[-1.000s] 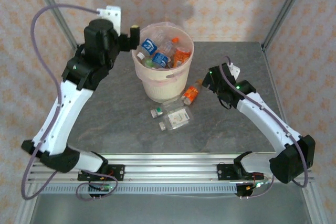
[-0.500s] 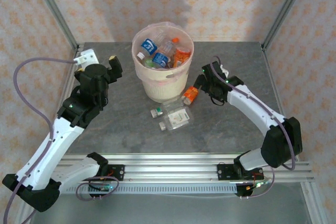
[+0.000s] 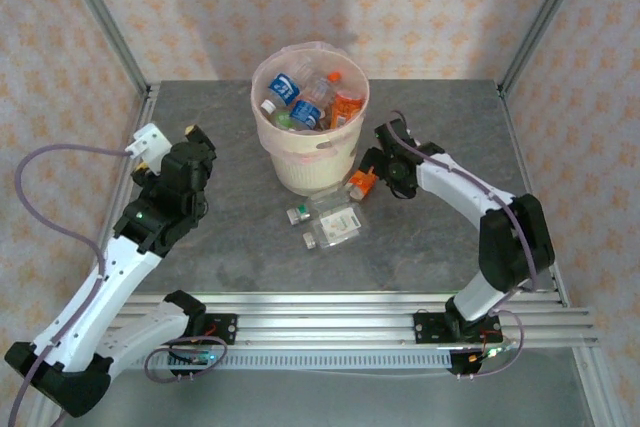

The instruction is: Put the plastic bottles in the bin

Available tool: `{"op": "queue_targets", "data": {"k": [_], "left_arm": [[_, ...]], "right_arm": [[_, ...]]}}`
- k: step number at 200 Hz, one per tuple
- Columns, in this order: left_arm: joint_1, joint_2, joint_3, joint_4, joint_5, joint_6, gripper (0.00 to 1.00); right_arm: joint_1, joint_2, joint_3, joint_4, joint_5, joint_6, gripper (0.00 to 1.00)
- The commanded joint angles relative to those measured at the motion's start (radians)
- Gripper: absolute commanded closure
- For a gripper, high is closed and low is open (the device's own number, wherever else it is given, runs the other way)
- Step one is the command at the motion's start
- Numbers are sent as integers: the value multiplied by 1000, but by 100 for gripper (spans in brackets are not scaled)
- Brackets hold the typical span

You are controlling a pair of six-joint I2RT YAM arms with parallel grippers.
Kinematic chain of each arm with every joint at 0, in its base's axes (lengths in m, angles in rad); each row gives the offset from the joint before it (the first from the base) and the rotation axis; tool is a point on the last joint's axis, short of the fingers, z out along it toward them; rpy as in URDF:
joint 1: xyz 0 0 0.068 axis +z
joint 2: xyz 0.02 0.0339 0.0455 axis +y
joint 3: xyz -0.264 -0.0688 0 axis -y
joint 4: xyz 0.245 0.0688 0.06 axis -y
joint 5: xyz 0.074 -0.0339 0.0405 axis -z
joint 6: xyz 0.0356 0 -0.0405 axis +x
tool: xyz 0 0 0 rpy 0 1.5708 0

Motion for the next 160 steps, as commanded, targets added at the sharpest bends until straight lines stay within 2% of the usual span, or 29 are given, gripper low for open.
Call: {"op": "queue_targets", "data": {"k": [1,95,160], "left_arm": [[17,-15,-35,-37,-57,-85,0],[111,-2,-83,-18,93,-129,0],[125,13,-94,-9,124,-144,0]], "right_arm": [[-8,34,31,21,-14,2,1],[-25,146,68,99,-79,-21,0],[-53,188,40,123,-103,-21,1]]}}
